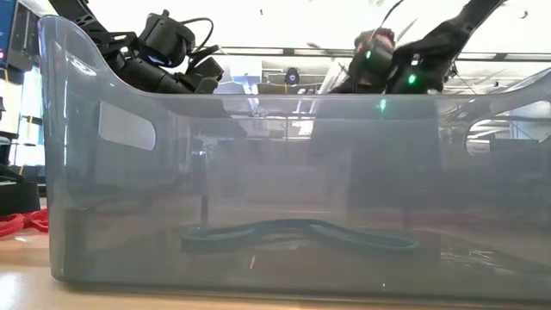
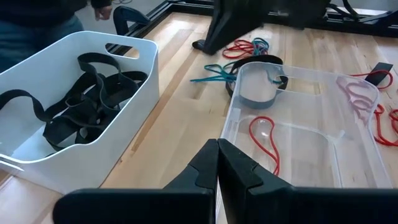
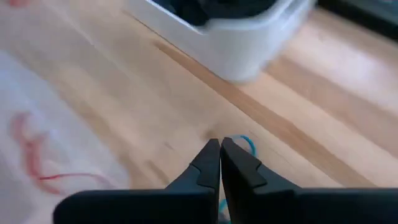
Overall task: Sort rubber bands into baskets
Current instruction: Put the black rubber band into the white bin
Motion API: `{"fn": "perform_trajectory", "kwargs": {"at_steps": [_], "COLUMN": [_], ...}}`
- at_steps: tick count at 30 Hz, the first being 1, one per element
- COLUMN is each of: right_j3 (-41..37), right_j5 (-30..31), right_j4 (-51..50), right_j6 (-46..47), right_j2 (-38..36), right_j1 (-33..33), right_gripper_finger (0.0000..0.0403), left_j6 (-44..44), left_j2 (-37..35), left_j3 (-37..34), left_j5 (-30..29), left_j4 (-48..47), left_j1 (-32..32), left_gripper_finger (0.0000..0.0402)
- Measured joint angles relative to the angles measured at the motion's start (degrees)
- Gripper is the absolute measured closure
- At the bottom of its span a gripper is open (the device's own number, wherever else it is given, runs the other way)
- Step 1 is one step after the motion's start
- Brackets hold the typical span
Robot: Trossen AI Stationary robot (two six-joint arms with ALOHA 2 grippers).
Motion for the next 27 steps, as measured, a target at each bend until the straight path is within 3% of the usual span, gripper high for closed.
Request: {"fn": "perform_trajectory", "kwargs": {"at_steps": [7, 16, 19, 23, 27], "right_j3": [0.00, 0.00, 0.00, 0.00, 0.00], "right_j5": [0.05, 2.49, 2.42, 1.63, -0.29], "right_j4": [-3.82, -2.83, -1.10, 0.83, 1.07], "right_j6": [4.69, 7.31, 7.05, 7.02, 6.22], "right_j2": [-2.07, 4.55, 6.90, 9.12, 10.25], "right_j1": [2.76, 2.52, 1.78, 0.70, -0.31], "right_gripper_finger": [0.0384, 0.0254, 0.0229, 0.0225, 0.0255], "left_j6": [0.00, -0.02, -0.02, -0.03, -0.04], "left_j2": [0.00, 0.01, 0.00, 0.01, 0.00], "left_j3": [0.00, 0.00, 0.00, 0.00, 0.00], "left_j5": [0.00, 0.00, 0.00, 0.00, 0.00], "left_j4": [-0.07, -0.42, -0.45, -0.44, -0.48], "left_j1": [0.00, -0.07, -0.07, -0.07, -0.07], "left_gripper_finger": [0.0402, 0.0402, 0.0402, 0.0402, 0.0401]}}
